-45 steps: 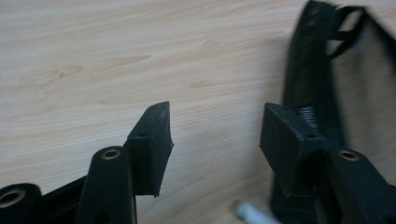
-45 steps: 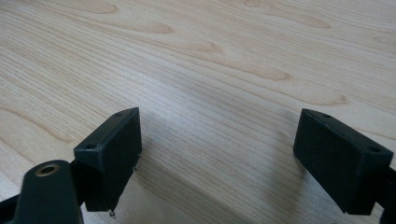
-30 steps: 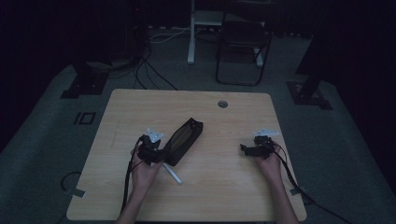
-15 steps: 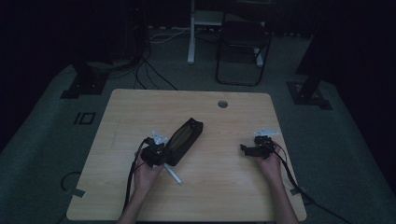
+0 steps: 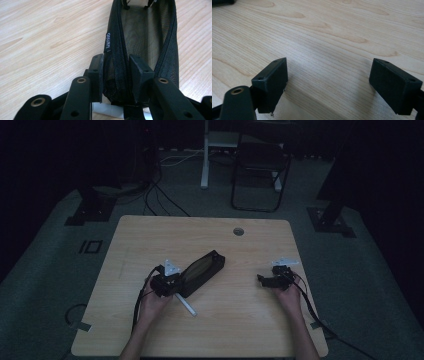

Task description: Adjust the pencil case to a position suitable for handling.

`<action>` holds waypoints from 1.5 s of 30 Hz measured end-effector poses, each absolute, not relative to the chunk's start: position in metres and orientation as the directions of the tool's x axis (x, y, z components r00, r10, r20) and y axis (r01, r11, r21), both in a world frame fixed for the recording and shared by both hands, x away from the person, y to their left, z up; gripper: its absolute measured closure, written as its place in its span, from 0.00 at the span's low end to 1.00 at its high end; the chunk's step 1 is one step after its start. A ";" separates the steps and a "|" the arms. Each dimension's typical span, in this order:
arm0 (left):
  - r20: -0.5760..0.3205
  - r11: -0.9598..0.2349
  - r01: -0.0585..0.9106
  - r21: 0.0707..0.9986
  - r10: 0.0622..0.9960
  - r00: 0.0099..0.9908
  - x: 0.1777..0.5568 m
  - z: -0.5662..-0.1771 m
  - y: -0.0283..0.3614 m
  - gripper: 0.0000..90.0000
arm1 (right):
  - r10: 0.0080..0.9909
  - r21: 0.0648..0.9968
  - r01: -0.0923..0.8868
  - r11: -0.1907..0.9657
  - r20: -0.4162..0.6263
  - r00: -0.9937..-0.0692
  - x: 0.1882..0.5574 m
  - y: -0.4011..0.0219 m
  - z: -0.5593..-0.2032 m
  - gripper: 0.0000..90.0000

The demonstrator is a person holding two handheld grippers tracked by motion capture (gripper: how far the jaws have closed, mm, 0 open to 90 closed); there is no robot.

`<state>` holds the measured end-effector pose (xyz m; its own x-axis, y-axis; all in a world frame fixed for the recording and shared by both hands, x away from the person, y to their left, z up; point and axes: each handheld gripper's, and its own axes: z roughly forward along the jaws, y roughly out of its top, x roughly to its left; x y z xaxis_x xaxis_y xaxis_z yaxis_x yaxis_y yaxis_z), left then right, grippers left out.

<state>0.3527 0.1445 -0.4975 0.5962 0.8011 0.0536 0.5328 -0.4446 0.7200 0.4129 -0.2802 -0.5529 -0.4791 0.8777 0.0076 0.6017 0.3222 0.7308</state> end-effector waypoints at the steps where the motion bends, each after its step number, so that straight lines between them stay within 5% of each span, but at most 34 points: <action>1: 0.056 -0.458 0.519 0.722 0.785 0.616 0.354 -0.498 0.146 0.74 | 0.878 0.731 0.602 0.322 0.008 -0.479 0.413 -0.280 -0.553 0.17; 11: 0.041 -0.474 0.489 0.732 0.747 0.664 0.357 -0.499 0.150 0.72 | 0.878 0.731 0.602 0.322 0.008 -0.479 0.413 -0.280 -0.553 0.17; 17: 0.034 -0.452 0.498 0.740 0.765 0.644 0.355 -0.498 0.150 0.55 | 0.878 0.731 0.602 0.322 0.008 -0.479 0.413 -0.280 -0.553 0.17; 23: 0.004 -0.420 0.489 0.765 0.761 0.648 0.350 -0.488 0.152 0.48 | 0.878 0.731 0.602 0.322 0.008 -0.479 0.413 -0.280 -0.553 0.17; 45: 0.006 -0.363 0.491 0.792 0.808 0.589 0.332 -0.474 0.167 0.47 | 0.878 0.731 0.602 0.322 0.008 -0.479 0.413 -0.280 -0.553 0.17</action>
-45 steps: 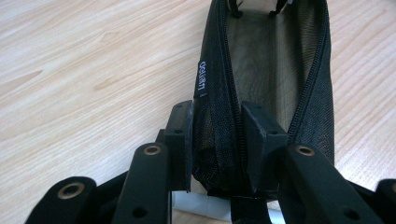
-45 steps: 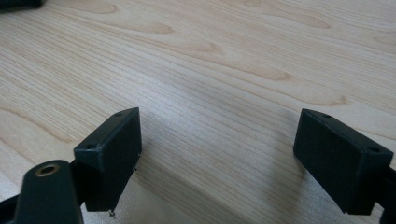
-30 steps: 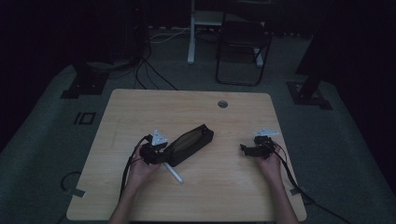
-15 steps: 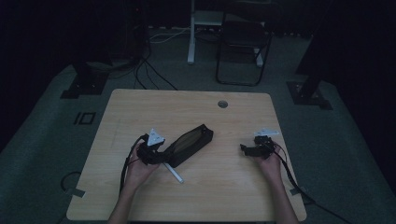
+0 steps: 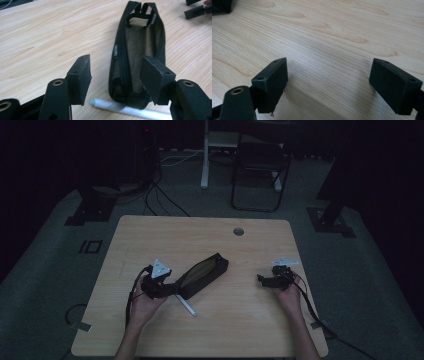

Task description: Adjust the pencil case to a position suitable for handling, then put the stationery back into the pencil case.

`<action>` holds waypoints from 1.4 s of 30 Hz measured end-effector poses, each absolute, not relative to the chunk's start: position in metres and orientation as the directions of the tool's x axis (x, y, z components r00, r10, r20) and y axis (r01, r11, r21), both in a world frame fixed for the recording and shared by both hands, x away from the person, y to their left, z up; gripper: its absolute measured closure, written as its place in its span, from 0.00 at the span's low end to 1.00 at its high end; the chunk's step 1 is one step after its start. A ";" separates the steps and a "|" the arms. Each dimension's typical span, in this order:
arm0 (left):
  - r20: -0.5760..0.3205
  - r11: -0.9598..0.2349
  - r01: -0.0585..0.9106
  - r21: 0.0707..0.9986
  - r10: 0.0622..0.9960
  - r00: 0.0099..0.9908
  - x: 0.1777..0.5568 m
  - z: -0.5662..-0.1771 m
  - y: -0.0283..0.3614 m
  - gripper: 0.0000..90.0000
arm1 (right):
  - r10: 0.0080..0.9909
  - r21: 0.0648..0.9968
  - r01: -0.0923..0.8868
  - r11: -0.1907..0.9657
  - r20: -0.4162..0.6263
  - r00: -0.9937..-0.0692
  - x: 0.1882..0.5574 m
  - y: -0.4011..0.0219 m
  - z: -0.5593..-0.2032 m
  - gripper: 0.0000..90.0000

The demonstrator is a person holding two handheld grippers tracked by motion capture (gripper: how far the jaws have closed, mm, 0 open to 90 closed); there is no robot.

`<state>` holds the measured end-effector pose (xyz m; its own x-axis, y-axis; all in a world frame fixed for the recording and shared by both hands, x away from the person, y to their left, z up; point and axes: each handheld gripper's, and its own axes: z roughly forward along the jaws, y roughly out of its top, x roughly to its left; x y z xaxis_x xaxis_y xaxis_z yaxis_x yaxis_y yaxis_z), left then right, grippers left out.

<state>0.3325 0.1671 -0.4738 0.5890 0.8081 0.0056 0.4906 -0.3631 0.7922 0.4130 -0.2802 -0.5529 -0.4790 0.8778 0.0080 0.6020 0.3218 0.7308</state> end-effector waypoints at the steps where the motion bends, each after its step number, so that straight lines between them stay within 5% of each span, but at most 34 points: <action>1: 0.003 -0.356 0.493 0.793 0.813 0.582 0.332 -0.474 0.168 0.47 | 0.878 0.731 0.602 0.322 0.008 -0.479 0.413 -0.280 -0.553 0.17; 18: 0.025 -0.350 0.514 0.783 0.844 0.536 0.319 -0.479 0.170 0.45 | 0.878 0.731 0.602 0.322 0.008 -0.479 0.413 -0.280 -0.553 0.17; 42: 0.002 -0.290 0.595 0.749 0.900 0.436 0.297 -0.507 0.145 0.14 | 0.878 0.731 0.602 0.322 0.008 -0.479 0.413 -0.280 -0.553 0.17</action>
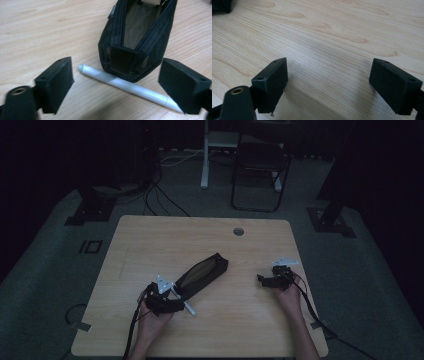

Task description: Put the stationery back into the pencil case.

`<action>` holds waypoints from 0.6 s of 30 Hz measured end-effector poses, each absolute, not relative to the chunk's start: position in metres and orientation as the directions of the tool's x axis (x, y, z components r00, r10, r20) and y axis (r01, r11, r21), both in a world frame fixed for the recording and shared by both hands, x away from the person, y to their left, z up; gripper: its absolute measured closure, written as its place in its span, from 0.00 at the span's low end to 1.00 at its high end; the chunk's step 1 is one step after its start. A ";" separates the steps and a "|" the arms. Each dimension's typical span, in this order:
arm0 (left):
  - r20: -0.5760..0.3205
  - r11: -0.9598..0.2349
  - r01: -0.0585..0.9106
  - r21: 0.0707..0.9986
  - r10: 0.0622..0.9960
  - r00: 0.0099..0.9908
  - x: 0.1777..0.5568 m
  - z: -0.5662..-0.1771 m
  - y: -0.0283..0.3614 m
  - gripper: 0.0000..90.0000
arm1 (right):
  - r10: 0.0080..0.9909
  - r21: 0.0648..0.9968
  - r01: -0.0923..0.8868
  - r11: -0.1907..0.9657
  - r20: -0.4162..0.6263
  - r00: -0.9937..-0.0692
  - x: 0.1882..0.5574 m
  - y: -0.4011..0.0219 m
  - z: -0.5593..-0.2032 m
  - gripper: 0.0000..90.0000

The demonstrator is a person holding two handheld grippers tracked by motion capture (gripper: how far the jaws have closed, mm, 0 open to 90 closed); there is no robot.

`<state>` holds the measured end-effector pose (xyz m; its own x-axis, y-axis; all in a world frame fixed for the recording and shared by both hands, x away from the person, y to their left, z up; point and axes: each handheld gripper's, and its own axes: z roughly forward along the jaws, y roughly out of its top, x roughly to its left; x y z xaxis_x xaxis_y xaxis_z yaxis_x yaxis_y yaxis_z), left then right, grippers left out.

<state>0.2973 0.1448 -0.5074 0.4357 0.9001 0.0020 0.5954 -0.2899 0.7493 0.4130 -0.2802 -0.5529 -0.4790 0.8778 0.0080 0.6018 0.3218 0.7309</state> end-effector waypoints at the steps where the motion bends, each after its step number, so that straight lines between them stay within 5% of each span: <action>1: 0.000 -0.290 0.601 0.745 0.900 0.435 0.297 -0.509 0.143 0.12 | 0.878 0.731 0.602 0.322 0.008 -0.479 0.413 -0.280 -0.553 0.17; 18: 0.022 -0.310 0.648 0.695 0.911 0.412 0.297 -0.534 0.124 0.10 | 0.878 0.731 0.602 0.322 0.008 -0.479 0.413 -0.280 -0.553 0.17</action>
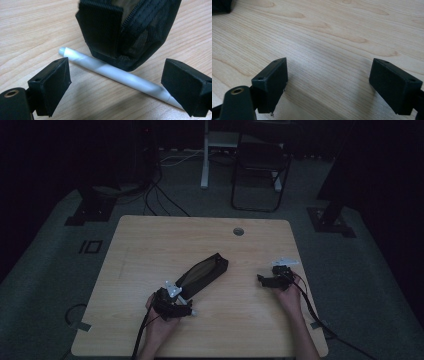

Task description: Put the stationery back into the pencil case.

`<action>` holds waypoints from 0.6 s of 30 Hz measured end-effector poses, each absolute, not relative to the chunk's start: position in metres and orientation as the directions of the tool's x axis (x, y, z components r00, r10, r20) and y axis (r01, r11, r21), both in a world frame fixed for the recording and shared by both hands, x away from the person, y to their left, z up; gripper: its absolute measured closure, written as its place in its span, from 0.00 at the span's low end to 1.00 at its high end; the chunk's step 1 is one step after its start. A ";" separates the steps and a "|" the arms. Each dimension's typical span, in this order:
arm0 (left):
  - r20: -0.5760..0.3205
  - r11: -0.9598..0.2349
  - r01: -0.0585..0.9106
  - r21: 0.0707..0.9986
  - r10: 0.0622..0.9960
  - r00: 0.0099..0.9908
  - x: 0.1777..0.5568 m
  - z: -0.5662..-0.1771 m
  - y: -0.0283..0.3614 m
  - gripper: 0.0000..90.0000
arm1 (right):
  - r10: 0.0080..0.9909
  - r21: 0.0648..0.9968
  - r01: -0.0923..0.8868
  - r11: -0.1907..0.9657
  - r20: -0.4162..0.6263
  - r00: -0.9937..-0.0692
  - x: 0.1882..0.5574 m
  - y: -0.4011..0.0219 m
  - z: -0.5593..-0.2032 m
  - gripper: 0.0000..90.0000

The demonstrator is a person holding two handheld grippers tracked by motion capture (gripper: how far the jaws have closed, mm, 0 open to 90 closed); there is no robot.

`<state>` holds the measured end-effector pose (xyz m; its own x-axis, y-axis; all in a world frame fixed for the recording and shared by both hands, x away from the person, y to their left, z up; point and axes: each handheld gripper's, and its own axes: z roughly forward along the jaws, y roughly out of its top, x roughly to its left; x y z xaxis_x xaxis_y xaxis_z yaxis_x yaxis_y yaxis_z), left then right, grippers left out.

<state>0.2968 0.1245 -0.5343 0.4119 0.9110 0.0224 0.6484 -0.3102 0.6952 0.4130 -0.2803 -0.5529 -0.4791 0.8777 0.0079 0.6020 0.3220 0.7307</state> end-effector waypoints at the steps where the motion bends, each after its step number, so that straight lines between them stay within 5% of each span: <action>1: 0.022 -0.310 0.648 0.695 0.911 0.412 0.297 -0.534 0.124 0.10 | 0.878 0.731 0.602 0.322 0.008 -0.479 0.413 -0.280 -0.553 0.17; 12: 0.019 -0.324 0.682 0.656 0.910 0.414 0.298 -0.542 0.129 0.18 | 0.878 0.731 0.602 0.322 0.008 -0.479 0.413 -0.280 -0.553 0.17; 18: 0.014 -0.306 0.682 0.664 0.917 0.399 0.297 -0.539 0.137 0.44 | 0.878 0.731 0.602 0.322 0.008 -0.479 0.413 -0.280 -0.553 0.17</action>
<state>0.2971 0.1374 -0.5390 0.3986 0.9170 0.0135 0.6822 -0.3064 0.6639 0.4130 -0.2802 -0.5529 -0.4790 0.8778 0.0081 0.6019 0.3217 0.7309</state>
